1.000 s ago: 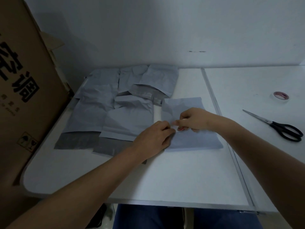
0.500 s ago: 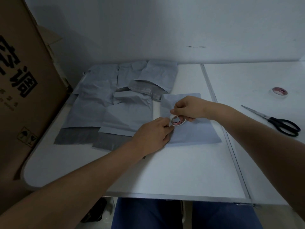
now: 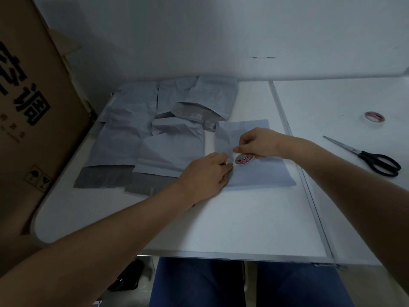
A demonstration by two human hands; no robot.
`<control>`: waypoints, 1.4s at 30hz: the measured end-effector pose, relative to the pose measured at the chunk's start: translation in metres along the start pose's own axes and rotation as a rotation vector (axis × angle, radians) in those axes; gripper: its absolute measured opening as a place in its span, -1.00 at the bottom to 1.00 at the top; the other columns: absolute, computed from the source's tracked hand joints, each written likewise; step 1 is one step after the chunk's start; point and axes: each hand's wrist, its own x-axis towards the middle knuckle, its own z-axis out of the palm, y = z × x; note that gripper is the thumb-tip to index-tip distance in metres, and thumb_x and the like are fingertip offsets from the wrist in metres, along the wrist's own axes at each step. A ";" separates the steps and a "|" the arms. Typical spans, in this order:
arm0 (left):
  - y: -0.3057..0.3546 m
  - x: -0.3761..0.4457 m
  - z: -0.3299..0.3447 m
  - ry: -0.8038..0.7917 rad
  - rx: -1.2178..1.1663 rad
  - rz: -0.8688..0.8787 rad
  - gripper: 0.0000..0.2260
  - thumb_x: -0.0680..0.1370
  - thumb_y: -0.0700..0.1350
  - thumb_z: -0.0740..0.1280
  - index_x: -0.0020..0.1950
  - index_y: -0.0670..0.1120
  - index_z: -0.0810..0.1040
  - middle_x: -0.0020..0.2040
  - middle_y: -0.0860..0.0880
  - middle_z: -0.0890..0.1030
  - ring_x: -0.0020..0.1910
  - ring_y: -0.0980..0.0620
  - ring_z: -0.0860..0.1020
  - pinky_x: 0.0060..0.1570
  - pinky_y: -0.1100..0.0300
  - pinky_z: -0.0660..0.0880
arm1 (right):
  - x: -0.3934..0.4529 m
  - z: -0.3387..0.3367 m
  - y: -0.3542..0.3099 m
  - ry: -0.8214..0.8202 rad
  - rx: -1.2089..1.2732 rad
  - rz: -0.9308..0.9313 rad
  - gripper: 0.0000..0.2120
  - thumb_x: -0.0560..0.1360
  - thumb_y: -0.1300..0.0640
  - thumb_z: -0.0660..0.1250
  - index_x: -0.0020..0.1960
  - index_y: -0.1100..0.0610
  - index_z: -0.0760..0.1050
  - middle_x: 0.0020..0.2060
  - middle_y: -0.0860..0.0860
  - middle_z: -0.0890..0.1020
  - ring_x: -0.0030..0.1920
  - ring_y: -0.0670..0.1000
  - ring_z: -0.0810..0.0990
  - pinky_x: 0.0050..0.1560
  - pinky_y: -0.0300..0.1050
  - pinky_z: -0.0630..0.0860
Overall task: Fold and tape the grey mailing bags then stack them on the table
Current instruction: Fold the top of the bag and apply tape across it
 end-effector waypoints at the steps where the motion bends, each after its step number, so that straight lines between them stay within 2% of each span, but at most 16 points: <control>1: 0.000 0.000 0.001 -0.003 0.000 -0.006 -0.62 0.52 0.00 0.09 0.01 -0.12 0.66 -0.22 -0.03 0.48 -0.25 -0.02 0.50 -0.48 0.23 0.30 | 0.000 0.000 0.001 0.004 0.001 -0.001 -0.68 0.50 -0.07 0.37 -0.32 0.09 0.44 -0.46 -0.02 0.48 -0.43 -0.06 0.41 -0.31 -0.20 0.37; 9: 0.000 -0.001 0.002 0.016 -0.011 -0.003 -0.64 0.51 -0.02 0.12 0.02 -0.15 0.66 -0.22 -0.04 0.47 -0.26 -0.03 0.49 -0.49 0.23 0.31 | 0.001 -0.002 0.009 0.014 -0.046 -0.018 -0.68 0.49 -0.09 0.38 -0.28 0.11 0.46 -0.42 -0.03 0.50 -0.35 -0.04 0.45 -0.28 -0.21 0.37; 13: 0.001 -0.001 0.002 0.019 0.002 -0.006 -0.64 0.52 -0.03 0.11 0.00 -0.13 0.66 -0.23 -0.03 0.47 -0.26 -0.01 0.48 -0.46 0.25 0.20 | 0.000 -0.004 0.011 0.013 -0.075 -0.019 -0.68 0.49 -0.11 0.38 -0.28 0.09 0.45 -0.39 -0.03 0.51 -0.33 -0.04 0.46 -0.26 -0.20 0.37; 17: 0.002 -0.001 0.002 0.016 0.006 -0.011 -0.64 0.53 -0.02 0.10 -0.02 -0.11 0.67 -0.24 -0.02 0.47 -0.26 -0.01 0.49 -0.45 0.26 0.17 | -0.001 -0.004 0.013 0.023 -0.121 -0.017 -0.68 0.49 -0.11 0.37 -0.29 0.07 0.45 -0.38 -0.03 0.51 -0.31 -0.04 0.46 -0.24 -0.17 0.36; 24: 0.002 -0.002 0.001 0.013 0.012 -0.023 -0.63 0.53 -0.02 0.09 0.01 -0.12 0.66 -0.22 -0.02 0.48 -0.26 -0.01 0.49 -0.49 0.26 0.22 | -0.008 -0.008 0.011 0.030 -0.189 -0.013 -0.69 0.50 -0.08 0.36 -0.26 0.11 0.45 -0.38 -0.03 0.50 -0.34 -0.10 0.41 -0.33 -0.23 0.31; 31: 0.000 -0.003 0.006 -0.006 0.054 -0.028 -0.68 0.51 -0.03 0.12 0.06 -0.10 0.60 -0.14 -0.02 0.49 -0.23 -0.01 0.47 -0.49 0.17 0.35 | -0.006 -0.011 0.012 0.025 -0.249 0.001 -0.71 0.49 -0.09 0.37 -0.29 0.07 0.45 -0.34 -0.03 0.53 -0.29 -0.04 0.47 -0.30 -0.19 0.34; 34: 0.001 -0.003 0.004 -0.008 0.072 -0.020 -0.69 0.52 -0.02 0.12 0.07 -0.09 0.59 -0.12 -0.02 0.50 -0.22 -0.02 0.48 -0.50 0.16 0.39 | -0.006 -0.008 0.013 0.051 -0.265 -0.012 -0.71 0.49 -0.08 0.38 -0.29 0.07 0.46 -0.36 -0.05 0.51 -0.33 -0.10 0.44 -0.34 -0.22 0.32; 39: 0.003 -0.003 0.002 -0.019 0.089 -0.006 -0.62 0.50 -0.02 0.09 0.15 -0.09 0.59 -0.12 -0.01 0.51 -0.22 -0.01 0.48 -0.52 0.20 0.30 | -0.011 -0.008 0.014 0.075 -0.248 -0.023 -0.69 0.48 -0.11 0.38 -0.31 0.04 0.44 -0.39 -0.07 0.51 -0.33 -0.08 0.45 -0.35 -0.22 0.32; 42: 0.006 -0.003 0.000 -0.014 0.084 -0.016 -0.60 0.50 -0.03 0.06 0.13 -0.10 0.61 -0.14 -0.01 0.51 -0.23 -0.01 0.49 -0.53 0.21 0.27 | -0.014 -0.012 0.013 0.040 -0.208 -0.003 -0.67 0.52 -0.16 0.31 -0.29 0.04 0.46 -0.37 -0.02 0.55 -0.38 -0.08 0.48 -0.28 -0.18 0.39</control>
